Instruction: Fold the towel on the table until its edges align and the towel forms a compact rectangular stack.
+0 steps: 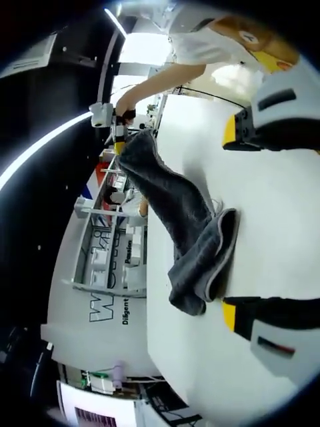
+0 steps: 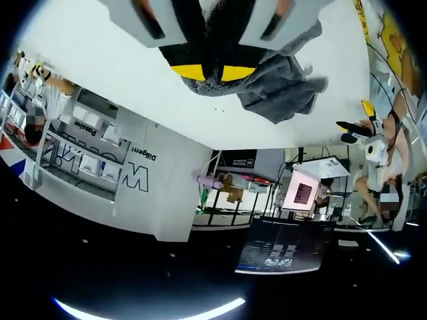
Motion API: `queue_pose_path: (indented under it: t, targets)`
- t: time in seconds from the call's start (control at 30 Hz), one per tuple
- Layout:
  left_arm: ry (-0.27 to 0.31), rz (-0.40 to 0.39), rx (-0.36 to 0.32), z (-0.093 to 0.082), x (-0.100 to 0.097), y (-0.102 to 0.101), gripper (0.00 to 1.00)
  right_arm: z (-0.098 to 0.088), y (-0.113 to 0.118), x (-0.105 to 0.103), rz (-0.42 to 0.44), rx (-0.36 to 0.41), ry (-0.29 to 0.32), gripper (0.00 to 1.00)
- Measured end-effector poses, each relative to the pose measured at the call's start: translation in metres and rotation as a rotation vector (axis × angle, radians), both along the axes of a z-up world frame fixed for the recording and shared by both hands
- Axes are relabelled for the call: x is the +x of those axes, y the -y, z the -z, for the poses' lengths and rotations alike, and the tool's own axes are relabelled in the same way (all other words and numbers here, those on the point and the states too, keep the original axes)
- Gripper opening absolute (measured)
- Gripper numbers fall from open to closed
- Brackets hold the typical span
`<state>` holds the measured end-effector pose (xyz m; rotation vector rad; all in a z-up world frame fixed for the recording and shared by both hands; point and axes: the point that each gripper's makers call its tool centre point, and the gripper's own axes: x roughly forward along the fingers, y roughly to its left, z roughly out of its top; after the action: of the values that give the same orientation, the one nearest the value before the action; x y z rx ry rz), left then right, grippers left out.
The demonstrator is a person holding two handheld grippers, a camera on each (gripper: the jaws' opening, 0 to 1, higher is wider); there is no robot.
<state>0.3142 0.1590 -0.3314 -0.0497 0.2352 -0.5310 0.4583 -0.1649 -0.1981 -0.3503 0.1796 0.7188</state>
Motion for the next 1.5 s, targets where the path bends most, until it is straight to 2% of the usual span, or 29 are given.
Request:
queue_pose_path:
  t: [0.13,0.6,0.83,1.27,1.5]
  targets:
    - [-0.007,0.011,0.003,0.002,0.0,0.005,0.95,0.017,0.007,-0.005,0.007,0.003,-0.025,0.06]
    - [-0.022,0.033,0.018,0.005,-0.002,0.016,0.95,0.109,0.027,-0.036,0.014,0.011,-0.178,0.06]
    - [-0.031,0.04,0.023,0.007,-0.004,0.019,0.95,0.143,0.029,-0.047,0.01,0.012,-0.24,0.06]
    - [-0.042,0.044,0.032,0.01,-0.005,0.022,0.95,0.182,0.031,-0.055,0.01,0.006,-0.308,0.06]
    - [-0.045,0.046,0.037,0.011,-0.005,0.025,0.95,0.19,0.03,-0.058,0.006,0.011,-0.319,0.06]
